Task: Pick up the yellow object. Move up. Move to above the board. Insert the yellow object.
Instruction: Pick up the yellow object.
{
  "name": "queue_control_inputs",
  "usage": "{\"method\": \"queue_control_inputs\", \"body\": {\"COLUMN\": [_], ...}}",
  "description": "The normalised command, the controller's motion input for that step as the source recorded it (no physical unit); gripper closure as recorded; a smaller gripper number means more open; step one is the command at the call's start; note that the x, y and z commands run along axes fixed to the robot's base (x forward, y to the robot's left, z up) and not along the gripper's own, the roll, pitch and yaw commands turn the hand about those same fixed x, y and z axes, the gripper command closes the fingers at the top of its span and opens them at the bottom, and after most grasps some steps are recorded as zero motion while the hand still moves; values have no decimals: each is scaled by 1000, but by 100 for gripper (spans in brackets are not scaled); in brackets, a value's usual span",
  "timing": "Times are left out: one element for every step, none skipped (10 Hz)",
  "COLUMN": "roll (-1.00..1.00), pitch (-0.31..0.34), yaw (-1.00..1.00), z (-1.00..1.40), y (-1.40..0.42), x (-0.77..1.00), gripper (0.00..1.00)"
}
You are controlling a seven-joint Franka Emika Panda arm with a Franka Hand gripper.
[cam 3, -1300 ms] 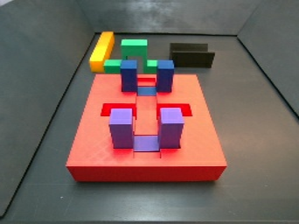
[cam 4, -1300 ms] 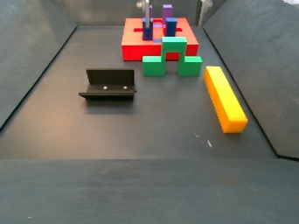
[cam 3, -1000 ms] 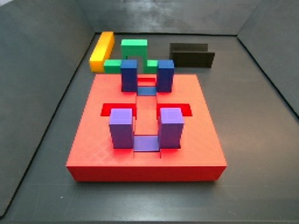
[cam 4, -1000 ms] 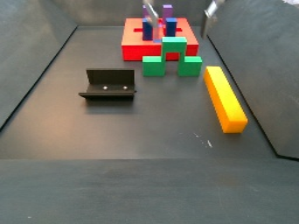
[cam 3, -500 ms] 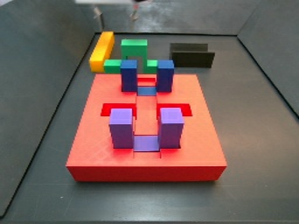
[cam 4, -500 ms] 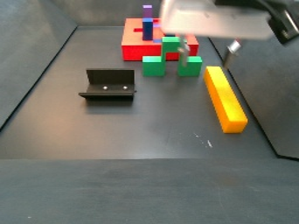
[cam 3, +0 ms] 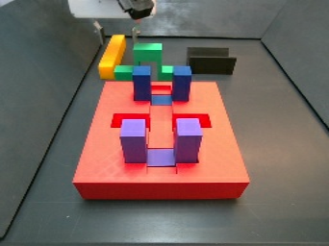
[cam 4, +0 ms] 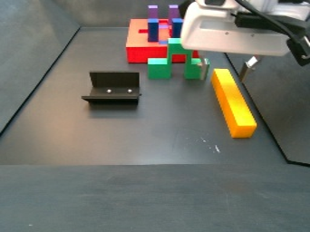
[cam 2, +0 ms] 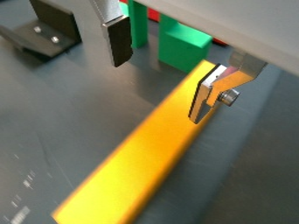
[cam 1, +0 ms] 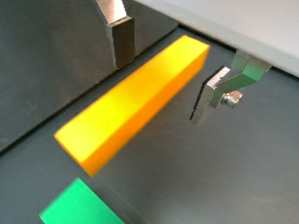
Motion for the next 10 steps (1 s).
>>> {"method": "queue_control_inputs", "body": {"roll": [21,0,0,0,0,0,0,0,0,41], "pitch": [0,-7,-4,-30,-43,-36,-33,-29,-26,-24], "yaw": [-37,0,0,0,-26,-69,-49,-31,-29,-26], "z": [-151,-54,-63,-171,-231,-200,-189,-189,-200,-229], "y": [77,3,37,97,146,131,103,103,94,20], "x": [-363,-71,0,0,-20,-83,-17,0,0,0], "gripper": [0,0,0,0,0,0,0,0,0,0]}}
